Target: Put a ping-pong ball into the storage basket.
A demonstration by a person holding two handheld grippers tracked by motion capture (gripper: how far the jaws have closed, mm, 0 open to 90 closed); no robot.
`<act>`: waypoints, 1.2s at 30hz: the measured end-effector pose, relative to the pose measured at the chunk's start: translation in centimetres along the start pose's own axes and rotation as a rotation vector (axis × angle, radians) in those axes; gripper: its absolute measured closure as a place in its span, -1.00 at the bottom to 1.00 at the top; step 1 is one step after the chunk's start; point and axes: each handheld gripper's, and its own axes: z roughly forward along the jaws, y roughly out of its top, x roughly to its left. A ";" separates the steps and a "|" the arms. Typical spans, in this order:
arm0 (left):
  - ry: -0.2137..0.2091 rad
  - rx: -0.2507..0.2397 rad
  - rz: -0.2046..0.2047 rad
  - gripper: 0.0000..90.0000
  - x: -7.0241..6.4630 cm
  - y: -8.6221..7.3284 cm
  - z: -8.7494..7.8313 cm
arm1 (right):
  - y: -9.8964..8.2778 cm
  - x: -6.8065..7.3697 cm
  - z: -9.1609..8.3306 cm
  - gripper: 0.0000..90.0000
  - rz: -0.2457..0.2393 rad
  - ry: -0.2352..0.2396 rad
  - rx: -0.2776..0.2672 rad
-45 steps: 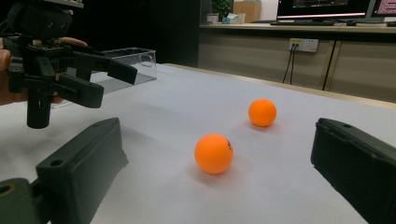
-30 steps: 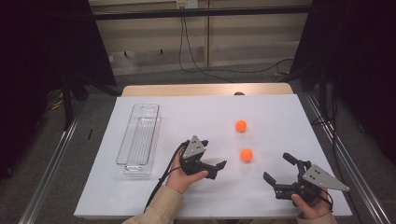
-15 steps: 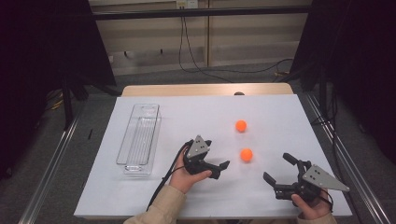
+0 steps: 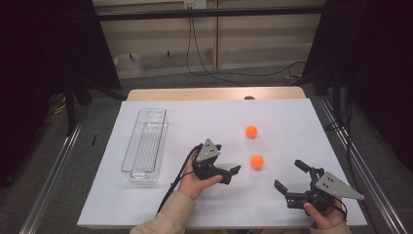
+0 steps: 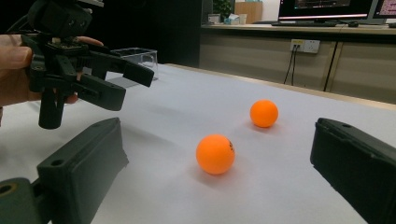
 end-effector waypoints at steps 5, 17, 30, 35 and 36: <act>-0.005 0.007 -0.002 -0.93 -0.2 0.0 0.4 | 0.0 0.0 0.0 -0.95 0.000 0.001 0.000; -0.011 0.010 -0.010 -0.92 -0.2 0.2 1.2 | 0.0 0.1 0.0 -0.94 0.000 0.005 -0.002; -0.016 0.030 -0.001 -0.92 -0.4 0.4 1.9 | 0.0 0.1 0.0 -0.94 -0.001 0.004 -0.002; -0.023 0.036 0.001 -0.92 -0.5 0.4 2.2 | 0.0 0.1 0.0 -0.94 0.001 0.005 -0.002; -0.023 0.036 0.005 -0.92 -0.5 0.4 2.3 | 0.0 0.1 0.0 -0.94 0.002 0.005 -0.002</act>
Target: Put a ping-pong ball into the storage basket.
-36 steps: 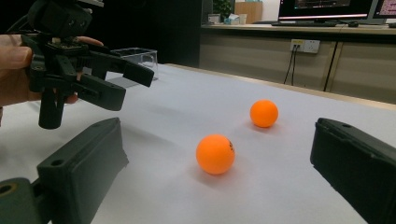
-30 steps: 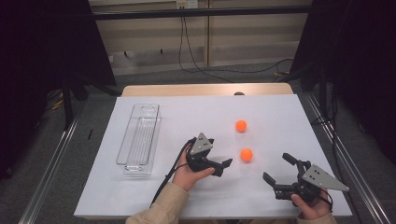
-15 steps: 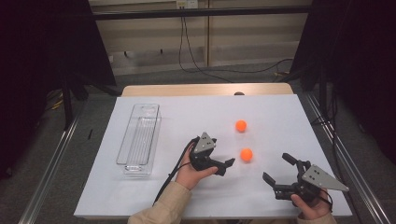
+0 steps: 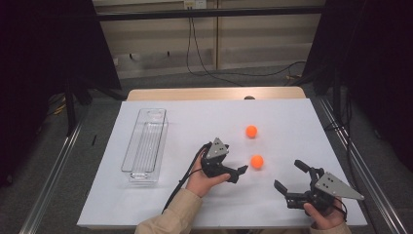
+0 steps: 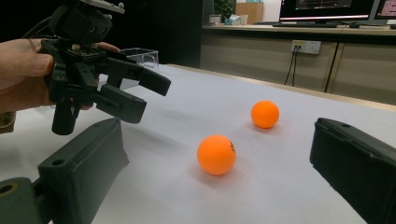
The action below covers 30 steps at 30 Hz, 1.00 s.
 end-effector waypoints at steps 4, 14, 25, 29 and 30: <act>-0.003 0.003 -0.004 -0.92 -0.1 0.0 0.2 | 0.0 0.0 0.0 -0.94 -0.001 -0.002 0.001; -0.015 0.006 -0.002 -0.92 -0.2 0.2 0.8 | 0.0 0.0 0.0 -0.94 -0.001 0.000 0.000; -0.021 0.005 -0.002 -0.92 -0.3 0.5 1.3 | 0.0 0.0 0.0 -0.94 -0.005 0.002 0.001; -0.023 0.004 0.000 -0.92 -0.2 0.5 1.3 | 0.0 0.0 0.0 -0.94 -0.003 -0.001 0.001; -0.022 0.006 0.000 -0.92 -0.2 0.5 1.4 | 0.0 0.0 0.0 -0.94 -0.003 -0.001 0.001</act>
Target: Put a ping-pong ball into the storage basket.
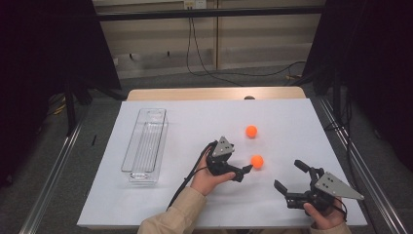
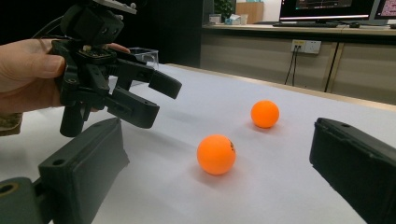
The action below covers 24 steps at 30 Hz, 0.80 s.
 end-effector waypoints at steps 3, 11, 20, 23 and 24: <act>0.003 0.002 0.001 -0.92 0.0 0.0 0.0 | 0.0 0.0 0.0 -0.94 0.000 0.000 0.000; 0.002 0.002 0.000 -0.92 0.0 0.1 0.3 | 0.0 0.0 0.0 -0.94 -0.001 0.000 0.000; -0.006 0.015 0.002 -0.92 -0.3 0.2 0.9 | 0.0 0.0 0.0 -0.94 -0.001 0.001 0.001; -0.011 0.016 0.008 -0.92 -0.3 0.2 1.2 | 0.0 0.0 0.0 -0.94 0.000 0.000 0.001; -0.014 0.014 0.003 -0.92 -0.4 0.2 1.3 | 0.0 0.0 0.0 -0.94 0.000 0.000 0.001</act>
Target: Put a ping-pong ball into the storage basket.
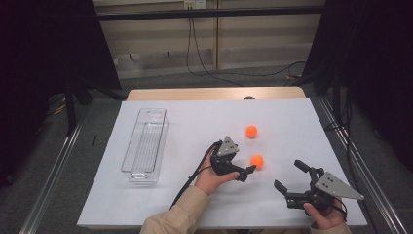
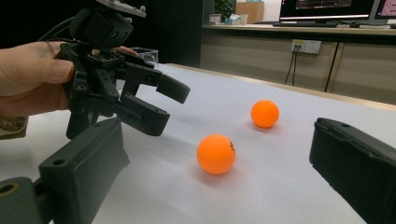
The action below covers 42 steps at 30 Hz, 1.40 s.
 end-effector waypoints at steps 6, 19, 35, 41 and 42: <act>0.003 0.010 0.004 -0.92 0.1 0.1 0.2 | 0.0 0.0 0.0 -0.93 0.000 0.001 0.000; -0.006 0.018 0.010 -0.92 -0.1 0.1 1.1 | 0.0 0.0 0.0 -0.93 -0.004 0.002 0.003; -0.011 0.029 0.015 -0.92 -0.1 0.2 1.8 | 0.0 0.0 0.0 -0.93 -0.003 0.004 0.002; -0.015 0.030 0.016 -0.92 -0.2 0.2 2.1 | 0.0 0.0 0.0 -0.93 -0.003 0.004 0.003; -0.014 0.031 0.017 -0.92 -0.2 0.2 2.1 | 0.0 0.0 0.0 -0.93 -0.005 0.003 0.004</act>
